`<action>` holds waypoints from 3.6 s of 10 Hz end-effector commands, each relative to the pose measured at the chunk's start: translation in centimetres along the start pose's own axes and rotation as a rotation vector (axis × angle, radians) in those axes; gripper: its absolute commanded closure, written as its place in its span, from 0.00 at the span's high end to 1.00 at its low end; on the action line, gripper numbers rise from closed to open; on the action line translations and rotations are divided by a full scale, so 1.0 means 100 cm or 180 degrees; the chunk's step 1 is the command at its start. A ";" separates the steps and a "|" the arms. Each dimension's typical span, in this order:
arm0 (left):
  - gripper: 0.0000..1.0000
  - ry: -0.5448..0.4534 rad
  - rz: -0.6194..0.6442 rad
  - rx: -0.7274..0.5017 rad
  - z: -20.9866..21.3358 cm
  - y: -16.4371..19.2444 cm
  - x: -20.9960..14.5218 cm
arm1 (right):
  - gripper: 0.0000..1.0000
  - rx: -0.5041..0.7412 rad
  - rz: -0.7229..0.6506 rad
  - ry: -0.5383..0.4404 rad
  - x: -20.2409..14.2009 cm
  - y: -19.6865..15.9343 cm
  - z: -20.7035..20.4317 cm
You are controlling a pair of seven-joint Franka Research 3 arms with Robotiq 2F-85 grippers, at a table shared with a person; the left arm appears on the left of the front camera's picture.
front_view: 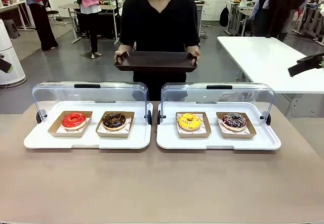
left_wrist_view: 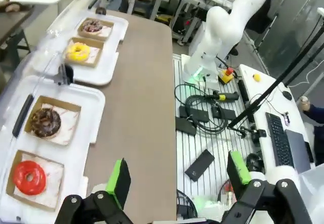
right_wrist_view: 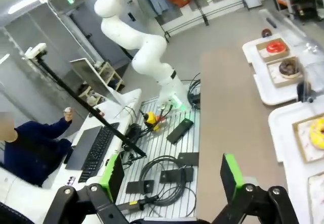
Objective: Provide the desired donut to the person.
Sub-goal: Pick up and lift the Paper togo box containing the Donut pointed at by the person.
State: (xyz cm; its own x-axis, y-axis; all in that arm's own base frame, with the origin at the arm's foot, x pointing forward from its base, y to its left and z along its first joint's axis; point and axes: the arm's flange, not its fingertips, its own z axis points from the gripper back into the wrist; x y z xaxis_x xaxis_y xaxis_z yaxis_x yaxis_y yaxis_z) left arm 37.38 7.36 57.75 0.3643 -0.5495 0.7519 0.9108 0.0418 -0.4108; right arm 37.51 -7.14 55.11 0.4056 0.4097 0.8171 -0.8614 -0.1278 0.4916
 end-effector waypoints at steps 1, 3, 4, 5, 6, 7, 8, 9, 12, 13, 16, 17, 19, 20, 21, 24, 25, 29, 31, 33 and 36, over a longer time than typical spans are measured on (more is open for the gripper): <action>1.00 -0.0043 -0.0042 0.0247 0.012 0.006 -0.001 | 1.00 -0.0234 0.0021 -0.0029 -0.001 -0.003 0.017; 1.00 -0.0228 -0.0016 0.0443 0.022 0.003 -0.011 | 1.00 -0.0662 0.0038 -0.0250 -0.006 0.005 0.024; 1.00 -0.0317 -0.0002 0.0557 0.030 0.002 -0.020 | 1.00 -0.0914 0.0013 -0.0319 -0.008 0.010 0.027; 1.00 -0.0392 0.0000 0.0650 0.032 -0.003 -0.024 | 1.00 -0.1079 -0.0011 -0.0370 -0.010 0.013 0.028; 1.00 -0.0409 0.0024 0.0745 0.037 -0.003 -0.028 | 1.00 -0.1148 -0.0040 -0.0384 -0.012 0.015 0.030; 1.00 -0.0418 0.0048 0.0822 0.040 -0.006 -0.029 | 1.00 -0.1148 -0.0067 -0.0390 -0.014 0.015 0.032; 1.00 -0.0425 0.0077 0.0899 0.043 -0.007 -0.033 | 1.00 -0.1144 -0.0090 -0.0398 -0.017 0.016 0.033; 1.00 -0.0456 0.0107 0.0999 0.045 -0.010 -0.038 | 1.00 -0.1143 -0.0091 -0.0401 -0.018 0.017 0.034; 1.00 -0.0369 0.0089 0.1142 0.040 -0.016 -0.036 | 1.00 -0.1165 -0.0103 -0.0244 -0.010 0.015 0.020; 1.00 -0.0421 0.0174 0.0994 0.056 -0.011 -0.040 | 1.00 -0.1104 -0.0035 -0.0330 -0.020 0.015 0.038; 1.00 -0.0421 0.0174 0.0994 0.056 -0.011 -0.040 | 1.00 -0.1104 -0.0035 -0.0330 -0.020 0.015 0.038; 1.00 -0.0421 0.0174 0.0994 0.056 -0.011 -0.040 | 1.00 -0.1104 -0.0035 -0.0330 -0.020 0.015 0.038; 1.00 -0.0421 0.0174 0.0994 0.056 -0.011 -0.040 | 1.00 -0.1104 -0.0035 -0.0330 -0.020 0.015 0.038; 1.00 -0.0421 0.0174 0.0994 0.056 -0.011 -0.040 | 1.00 -0.1104 -0.0035 -0.0330 -0.020 0.015 0.038; 1.00 -0.0421 0.0174 0.0994 0.056 -0.011 -0.040 | 1.00 -0.1104 -0.0035 -0.0330 -0.020 0.015 0.038; 1.00 -0.0421 0.0174 0.0994 0.056 -0.011 -0.040 | 1.00 -0.1104 -0.0035 -0.0330 -0.020 0.015 0.038; 1.00 -0.0421 0.0174 0.0994 0.056 -0.011 -0.040 | 1.00 -0.1104 -0.0035 -0.0330 -0.020 0.015 0.038; 1.00 -0.0421 0.0174 0.0994 0.056 -0.011 -0.040 | 1.00 -0.1104 -0.0035 -0.0330 -0.020 0.015 0.038; 1.00 -0.0421 0.0174 0.0994 0.056 -0.011 -0.040 | 1.00 -0.1104 -0.0035 -0.0330 -0.020 0.015 0.038; 1.00 -0.0421 0.0174 0.0994 0.056 -0.011 -0.040 | 1.00 -0.1104 -0.0035 -0.0330 -0.020 0.015 0.038; 1.00 -0.0421 0.0174 0.0994 0.056 -0.011 -0.040 | 1.00 -0.1104 -0.0035 -0.0330 -0.020 0.015 0.038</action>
State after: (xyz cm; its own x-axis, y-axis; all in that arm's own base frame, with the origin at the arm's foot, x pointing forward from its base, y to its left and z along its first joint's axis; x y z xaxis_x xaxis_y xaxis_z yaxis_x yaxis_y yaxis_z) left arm 36.06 13.87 57.81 0.4191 -0.4308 0.7992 0.8957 0.3401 -0.2864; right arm 36.60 -11.44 55.43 0.4295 0.3184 0.8451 -0.9017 0.2023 0.3820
